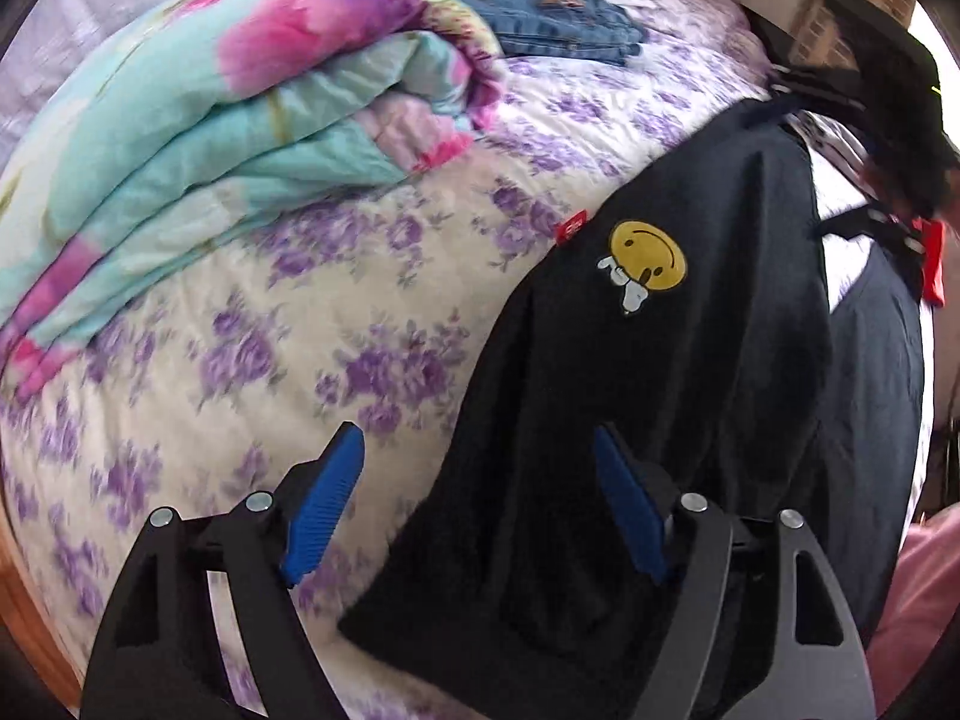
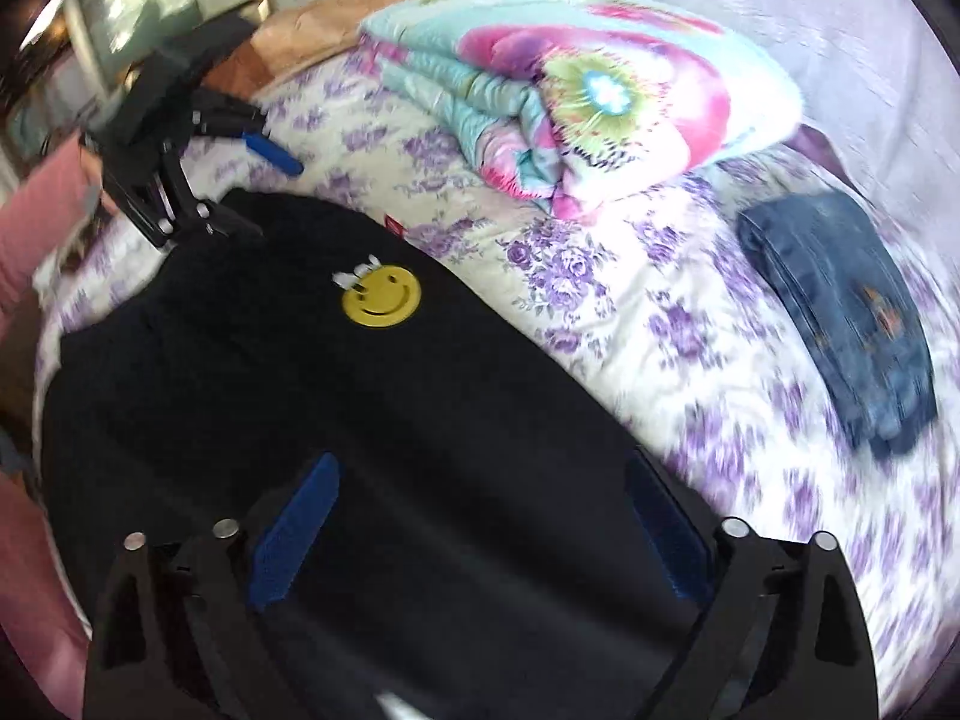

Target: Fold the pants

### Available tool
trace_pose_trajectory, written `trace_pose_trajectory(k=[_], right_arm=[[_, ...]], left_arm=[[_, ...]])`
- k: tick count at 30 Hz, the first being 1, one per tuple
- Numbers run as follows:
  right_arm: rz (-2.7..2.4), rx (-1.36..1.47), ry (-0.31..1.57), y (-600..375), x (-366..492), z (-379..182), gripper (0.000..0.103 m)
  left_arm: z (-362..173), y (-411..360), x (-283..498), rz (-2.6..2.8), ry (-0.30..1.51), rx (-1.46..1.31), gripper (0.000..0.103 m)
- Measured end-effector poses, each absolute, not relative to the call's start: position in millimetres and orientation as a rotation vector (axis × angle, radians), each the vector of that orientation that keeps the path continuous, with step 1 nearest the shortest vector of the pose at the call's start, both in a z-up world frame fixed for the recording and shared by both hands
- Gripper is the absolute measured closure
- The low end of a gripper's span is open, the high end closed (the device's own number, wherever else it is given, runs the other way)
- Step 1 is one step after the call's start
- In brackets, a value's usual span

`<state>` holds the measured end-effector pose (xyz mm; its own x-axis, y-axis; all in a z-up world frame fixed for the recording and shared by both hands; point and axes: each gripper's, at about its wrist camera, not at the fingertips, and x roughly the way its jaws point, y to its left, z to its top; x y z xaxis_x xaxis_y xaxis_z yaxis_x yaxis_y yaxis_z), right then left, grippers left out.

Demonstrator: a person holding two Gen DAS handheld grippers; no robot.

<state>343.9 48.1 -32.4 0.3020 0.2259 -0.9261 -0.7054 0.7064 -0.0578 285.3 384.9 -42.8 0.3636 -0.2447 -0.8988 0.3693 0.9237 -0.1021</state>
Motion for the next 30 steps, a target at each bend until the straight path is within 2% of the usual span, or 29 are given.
trace_pose_trajectory(k=[7, 10, 13, 14, 15, 16, 17, 18, 20, 24, 30], right_arm=[[0.737, -0.423, 1.136, 36, 398, -58, 0.012], [0.772, -0.408, 1.156, 29, 414, -71, 0.013], [0.81, -0.415, 1.216, 29, 422, -87, 0.03], [0.823, -0.42, 1.24, 29, 422, -93, 0.041], [0.831, -0.42, 1.252, 30, 422, -96, 0.058], [0.839, -0.422, 1.25, 31, 421, -97, 0.067], [0.865, -0.418, 1.24, 32, 419, -94, 0.091], [0.887, -0.414, 1.227, 33, 414, -89, 0.095], [0.871, -0.456, 1.174, 34, 403, -77, 0.097], [0.833, -0.484, 1.093, 30, 374, -44, 0.097], [0.801, -0.532, 0.927, 28, 284, 22, 0.097]], left_arm=[[-54, 383, 306, -0.509, 1.162, 0.127, 0.029], [-63, 385, 313, -0.579, 1.208, 0.081, 0.052], [-67, 387, 316, -0.617, 1.231, 0.049, 0.062], [-68, 388, 317, -0.63, 1.235, 0.033, 0.07], [-68, 389, 318, -0.645, 1.238, 0.016, 0.075], [-67, 389, 319, -0.658, 1.24, -0.001, 0.084], [-66, 389, 319, -0.662, 1.239, -0.006, 0.089], [-65, 390, 317, -0.661, 1.236, -0.005, 0.091], [-57, 392, 312, -0.653, 1.217, 0.01, 0.094], [-28, 397, 298, -0.644, 1.149, 0.028, 0.095], [17, 374, 245, -0.659, 1.043, 0.104, 0.097]])
